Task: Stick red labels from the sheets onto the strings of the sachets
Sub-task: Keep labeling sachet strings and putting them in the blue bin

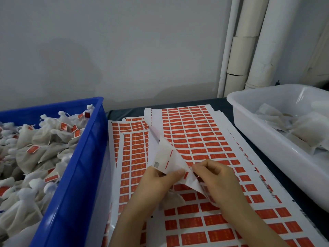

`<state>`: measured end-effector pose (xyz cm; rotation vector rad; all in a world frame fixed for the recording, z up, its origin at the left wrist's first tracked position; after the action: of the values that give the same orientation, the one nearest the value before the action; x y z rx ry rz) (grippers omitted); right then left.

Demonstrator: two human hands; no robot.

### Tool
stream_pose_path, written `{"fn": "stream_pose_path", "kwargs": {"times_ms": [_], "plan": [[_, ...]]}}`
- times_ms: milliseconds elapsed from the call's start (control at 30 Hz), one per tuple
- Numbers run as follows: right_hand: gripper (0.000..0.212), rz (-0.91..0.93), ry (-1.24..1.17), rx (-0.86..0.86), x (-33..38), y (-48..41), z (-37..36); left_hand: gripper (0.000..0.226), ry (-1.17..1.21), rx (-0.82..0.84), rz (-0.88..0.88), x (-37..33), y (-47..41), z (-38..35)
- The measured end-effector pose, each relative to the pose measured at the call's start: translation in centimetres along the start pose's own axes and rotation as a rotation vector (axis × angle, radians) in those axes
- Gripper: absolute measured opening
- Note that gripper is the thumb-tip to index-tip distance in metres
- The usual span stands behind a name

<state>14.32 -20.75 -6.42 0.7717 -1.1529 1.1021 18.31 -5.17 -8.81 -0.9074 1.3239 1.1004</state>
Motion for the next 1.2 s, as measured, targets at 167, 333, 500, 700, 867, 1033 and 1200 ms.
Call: {"fn": "stream_pose_path", "kwargs": {"times_ms": [167,333,500,700,867,1033,1200], "plan": [[0.02,-0.09,-0.012,-0.006,-1.1,-0.3,0.0,0.028,0.017,0.096,0.072,1.1,0.0,0.2],[0.022,-0.198,-0.071,-0.071,-2.8,-0.7,0.9,0.041,-0.004,0.405,0.158,1.6,1.3,-0.6],[0.007,-0.256,-0.008,-0.093,-3.8,-1.2,1.2,0.057,0.258,0.135,0.143,1.4,-0.7,4.2],[0.015,-0.197,-0.007,-0.059,-2.9,-1.3,0.7,0.039,0.838,0.16,-0.087,-0.9,-1.3,6.2],[0.02,-0.038,-0.104,-0.061,-0.5,-0.7,0.8,0.024,1.045,0.555,-0.158,-5.3,1.8,1.4],[0.011,0.047,-0.242,-0.137,0.9,-0.3,1.9,0.056,0.787,0.452,-0.129,-4.4,1.9,-1.0],[0.031,-0.041,-0.198,-0.132,-0.4,-0.7,1.6,0.02,0.766,0.655,-0.159,-5.5,3.1,-2.7]]}}
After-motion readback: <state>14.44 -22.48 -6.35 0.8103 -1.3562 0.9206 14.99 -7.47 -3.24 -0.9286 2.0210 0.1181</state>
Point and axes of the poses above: each hand's wrist, its own y-axis away from the middle knuckle, its own z-axis out of the back of the hand, x = y × z, the point moved 10 cm from there along -y, towards the middle knuckle, and after that the axes turned 3 degrees about -z, right-handed, at the moved point
